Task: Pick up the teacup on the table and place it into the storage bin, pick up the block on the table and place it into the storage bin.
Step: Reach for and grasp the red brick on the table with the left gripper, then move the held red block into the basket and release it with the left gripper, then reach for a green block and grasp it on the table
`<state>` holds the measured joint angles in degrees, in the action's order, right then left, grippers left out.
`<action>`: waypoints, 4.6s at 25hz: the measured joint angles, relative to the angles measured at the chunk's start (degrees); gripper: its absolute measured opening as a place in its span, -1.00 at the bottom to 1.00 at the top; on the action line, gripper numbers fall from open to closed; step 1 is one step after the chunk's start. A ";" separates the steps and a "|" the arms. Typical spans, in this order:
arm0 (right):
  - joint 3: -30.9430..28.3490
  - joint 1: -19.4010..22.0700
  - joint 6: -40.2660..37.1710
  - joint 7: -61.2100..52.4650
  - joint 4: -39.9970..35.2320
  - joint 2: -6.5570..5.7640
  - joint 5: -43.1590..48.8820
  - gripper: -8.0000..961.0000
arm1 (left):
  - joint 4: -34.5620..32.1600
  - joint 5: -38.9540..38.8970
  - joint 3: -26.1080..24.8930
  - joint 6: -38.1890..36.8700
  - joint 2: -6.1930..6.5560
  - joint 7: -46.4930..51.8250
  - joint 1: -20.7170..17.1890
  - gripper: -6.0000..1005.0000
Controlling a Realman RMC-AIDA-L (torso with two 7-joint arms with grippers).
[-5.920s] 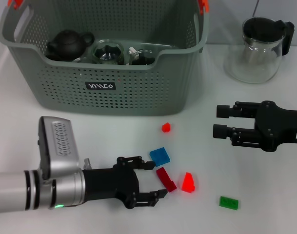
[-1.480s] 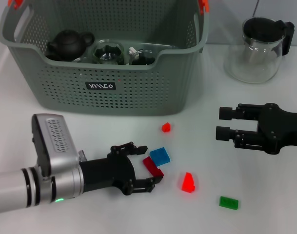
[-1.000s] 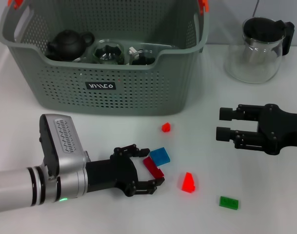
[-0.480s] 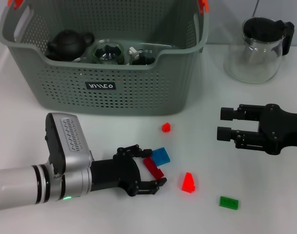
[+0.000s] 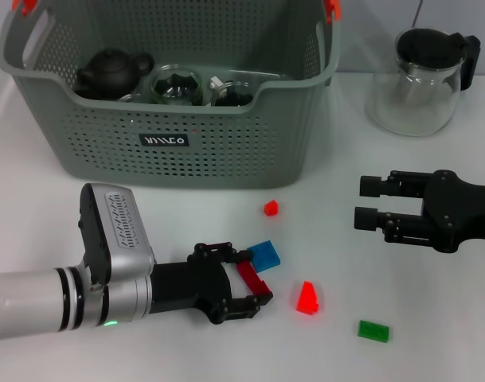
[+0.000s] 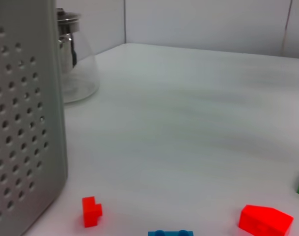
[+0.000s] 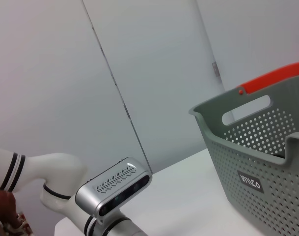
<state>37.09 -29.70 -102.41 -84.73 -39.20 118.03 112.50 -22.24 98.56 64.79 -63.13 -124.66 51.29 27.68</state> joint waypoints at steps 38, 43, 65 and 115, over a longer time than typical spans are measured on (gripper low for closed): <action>0.00 0.40 -0.35 0.51 -0.01 0.07 0.04 0.31 | -23.31 -3.13 -34.49 -27.27 8.51 41.83 8.45 0.38; 0.00 0.73 -0.37 0.53 0.00 -0.04 0.03 0.30 | -23.55 3.66 -27.73 -14.64 11.26 49.51 13.40 0.38; -0.10 0.90 -0.32 0.75 0.00 0.08 0.00 0.28 | -29.93 -5.90 -28.46 -13.59 7.86 51.29 8.06 0.61; 37.39 -12.11 1.60 -37.52 -24.88 2.49 36.87 0.20 | -16.18 21.48 -35.62 -37.65 0.83 5.06 -11.74 0.59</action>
<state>74.48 -41.81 -100.81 -122.25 -64.07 120.52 149.37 -38.42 120.04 29.17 -100.77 -123.82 56.35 15.94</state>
